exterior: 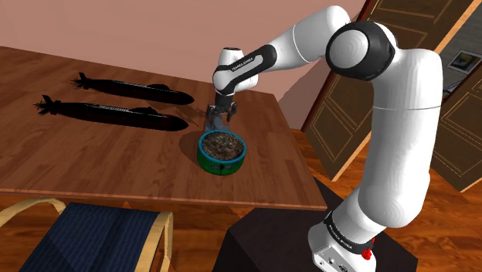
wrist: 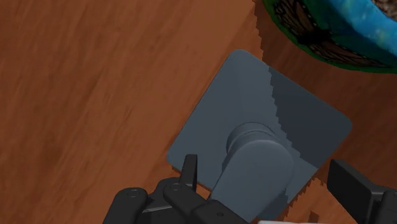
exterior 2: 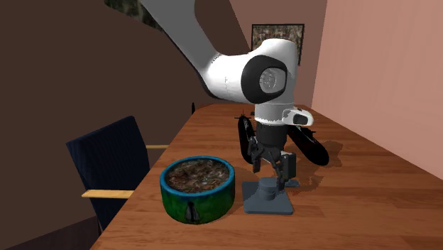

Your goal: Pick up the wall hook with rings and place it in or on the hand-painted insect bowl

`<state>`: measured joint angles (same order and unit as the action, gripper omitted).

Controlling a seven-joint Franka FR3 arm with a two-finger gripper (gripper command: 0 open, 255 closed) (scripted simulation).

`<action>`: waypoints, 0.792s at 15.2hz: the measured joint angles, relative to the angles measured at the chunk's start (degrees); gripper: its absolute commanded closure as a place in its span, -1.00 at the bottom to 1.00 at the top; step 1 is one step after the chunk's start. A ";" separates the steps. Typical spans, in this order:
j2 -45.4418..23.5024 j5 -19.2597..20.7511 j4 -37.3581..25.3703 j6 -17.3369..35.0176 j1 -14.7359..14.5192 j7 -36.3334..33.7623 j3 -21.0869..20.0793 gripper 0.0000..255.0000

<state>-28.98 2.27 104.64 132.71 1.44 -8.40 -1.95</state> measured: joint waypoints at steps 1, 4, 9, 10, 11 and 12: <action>-0.73 0.03 -0.11 0.62 0.03 0.04 0.04 -1.00; -2.08 0.11 0.20 2.27 0.05 0.03 0.10 -1.00; -2.36 0.13 0.28 2.67 0.03 0.00 0.11 -1.00; -2.37 0.13 0.28 2.67 0.03 0.00 0.11 -1.00; -2.37 0.13 0.28 2.67 0.03 0.00 0.11 1.00; -2.37 0.13 0.28 2.67 0.03 0.00 0.11 1.00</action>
<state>-31.35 2.40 104.92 135.38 1.47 -8.40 -1.84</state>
